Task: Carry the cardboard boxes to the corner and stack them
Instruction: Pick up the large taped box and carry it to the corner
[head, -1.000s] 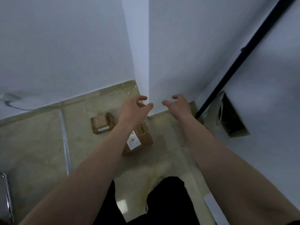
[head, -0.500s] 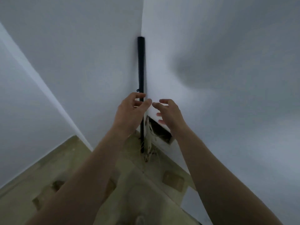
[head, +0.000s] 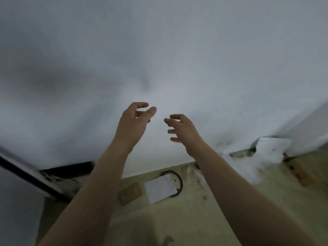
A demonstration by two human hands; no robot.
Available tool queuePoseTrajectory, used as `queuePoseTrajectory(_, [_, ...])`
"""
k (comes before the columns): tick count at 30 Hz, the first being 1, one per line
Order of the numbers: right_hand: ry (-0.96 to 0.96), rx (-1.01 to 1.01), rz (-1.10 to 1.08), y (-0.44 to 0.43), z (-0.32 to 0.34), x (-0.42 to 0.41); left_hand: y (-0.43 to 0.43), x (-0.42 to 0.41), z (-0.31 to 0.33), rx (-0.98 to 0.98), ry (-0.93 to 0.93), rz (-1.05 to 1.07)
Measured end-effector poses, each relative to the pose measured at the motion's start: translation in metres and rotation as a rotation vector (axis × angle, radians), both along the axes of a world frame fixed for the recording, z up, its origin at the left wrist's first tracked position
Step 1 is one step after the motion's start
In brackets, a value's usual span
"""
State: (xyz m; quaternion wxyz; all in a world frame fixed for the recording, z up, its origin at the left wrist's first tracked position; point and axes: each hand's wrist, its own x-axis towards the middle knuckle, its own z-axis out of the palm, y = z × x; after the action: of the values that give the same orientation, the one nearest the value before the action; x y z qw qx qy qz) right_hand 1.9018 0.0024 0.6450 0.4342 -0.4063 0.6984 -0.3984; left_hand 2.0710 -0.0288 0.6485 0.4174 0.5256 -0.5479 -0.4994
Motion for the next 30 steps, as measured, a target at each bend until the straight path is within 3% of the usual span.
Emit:
queuePoseTrajectory(8, [-0.048,-0.04,-0.37,0.079,-0.001,-0.186,0.03,-0.184,0.017,-0.005,-0.073,-0.35])
queuePoseTrajectory(19, [-0.131,-0.1,-0.706,0.178,-0.025,-0.461,0.073,-0.466,0.009,-0.029,-0.16,-0.624])
queuePoseTrajectory(30, [-0.104,-0.067,-0.999,0.275,-0.031,-0.657,0.116,-0.715,0.002,-0.049,-0.205,-0.899])
